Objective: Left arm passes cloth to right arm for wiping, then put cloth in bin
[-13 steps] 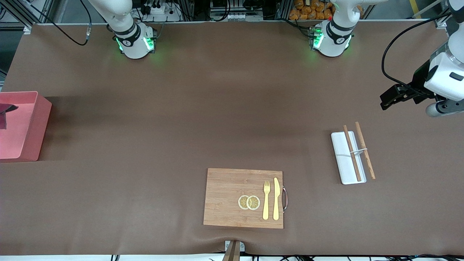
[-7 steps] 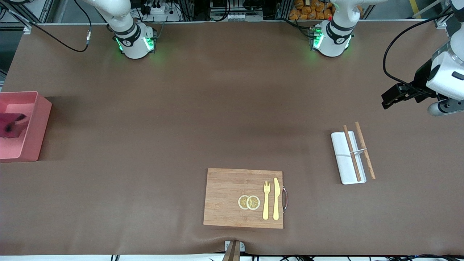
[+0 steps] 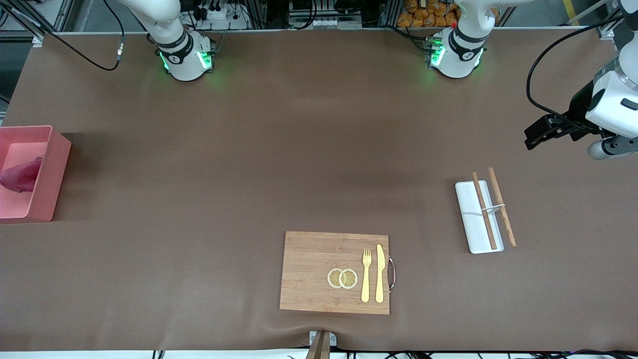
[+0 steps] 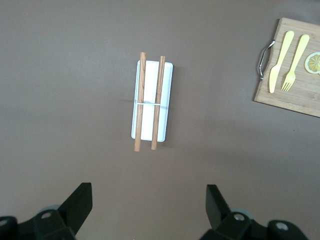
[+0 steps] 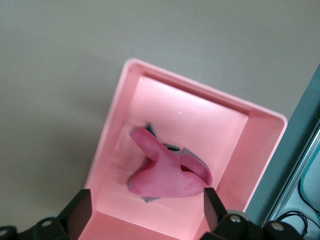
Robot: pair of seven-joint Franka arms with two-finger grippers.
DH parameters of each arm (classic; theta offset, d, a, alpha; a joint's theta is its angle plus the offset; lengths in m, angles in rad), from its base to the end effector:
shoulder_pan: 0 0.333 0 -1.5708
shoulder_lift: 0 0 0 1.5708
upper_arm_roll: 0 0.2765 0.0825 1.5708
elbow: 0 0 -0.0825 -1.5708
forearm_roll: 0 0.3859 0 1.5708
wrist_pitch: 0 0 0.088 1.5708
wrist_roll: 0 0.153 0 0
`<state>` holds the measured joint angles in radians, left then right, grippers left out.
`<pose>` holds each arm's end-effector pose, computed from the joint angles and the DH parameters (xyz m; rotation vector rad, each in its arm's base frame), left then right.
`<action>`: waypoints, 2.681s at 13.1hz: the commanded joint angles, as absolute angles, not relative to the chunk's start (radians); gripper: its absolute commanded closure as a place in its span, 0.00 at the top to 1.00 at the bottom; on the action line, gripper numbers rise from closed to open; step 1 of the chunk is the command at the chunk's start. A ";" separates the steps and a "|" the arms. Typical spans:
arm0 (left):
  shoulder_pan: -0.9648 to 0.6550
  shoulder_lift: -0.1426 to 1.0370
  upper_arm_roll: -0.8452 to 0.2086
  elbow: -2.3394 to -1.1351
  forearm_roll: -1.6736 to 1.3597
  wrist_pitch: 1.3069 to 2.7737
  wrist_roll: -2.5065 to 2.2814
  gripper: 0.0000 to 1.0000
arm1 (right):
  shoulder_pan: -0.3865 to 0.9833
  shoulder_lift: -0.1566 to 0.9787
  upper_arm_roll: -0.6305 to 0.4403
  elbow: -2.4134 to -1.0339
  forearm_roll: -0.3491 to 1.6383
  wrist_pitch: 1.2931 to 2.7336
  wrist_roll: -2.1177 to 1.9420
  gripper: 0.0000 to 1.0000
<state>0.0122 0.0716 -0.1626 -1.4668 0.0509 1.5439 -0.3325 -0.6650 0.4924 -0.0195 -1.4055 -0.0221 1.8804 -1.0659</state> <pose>0.5688 -0.0755 0.5460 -3.0917 -0.2854 -0.0243 0.5267 -0.4312 0.3374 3.0755 0.6083 -0.0539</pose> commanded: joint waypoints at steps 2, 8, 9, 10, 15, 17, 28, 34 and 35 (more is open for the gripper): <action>0.017 0.052 -0.164 -1.473 0.038 1.529 -0.334 1.00 | -0.559 0.404 -0.023 -1.427 -0.051 1.818 -0.933 1.00; 0.017 0.054 -0.163 -1.473 0.037 1.531 -0.334 1.00 | -0.366 0.383 -0.021 -1.292 -0.063 1.618 -0.780 1.00; 0.017 0.054 -0.161 -1.473 0.037 1.531 -0.334 1.00 | -0.323 0.383 -0.021 -1.263 -0.063 1.558 -0.715 1.00; 0.017 0.054 -0.161 -1.473 0.037 1.531 -0.334 1.00 | -0.280 0.382 -0.021 -1.241 -0.064 1.521 -0.657 1.00; 0.017 0.054 -0.158 -1.473 0.037 1.537 -0.334 1.00 | -0.154 0.336 -0.017 -1.238 -0.058 1.436 -0.422 1.00; 0.017 0.052 -0.158 -1.473 0.037 1.537 -0.334 1.00 | -0.108 0.322 -0.017 -1.238 -0.058 1.394 -0.335 1.00; 0.017 0.052 -0.158 -1.473 0.037 1.537 -0.334 1.00 | -0.026 -0.023 -0.020 -1.549 -0.025 1.472 -0.094 1.00; 0.017 0.054 -0.158 -1.471 0.037 1.540 -0.336 1.00 | -0.048 -0.031 -0.015 -1.546 -0.023 1.511 -0.095 1.00; 0.017 0.054 -0.158 -1.471 0.037 1.542 -0.336 1.00 | -0.054 -0.026 -0.015 -1.545 -0.009 1.529 -0.106 1.00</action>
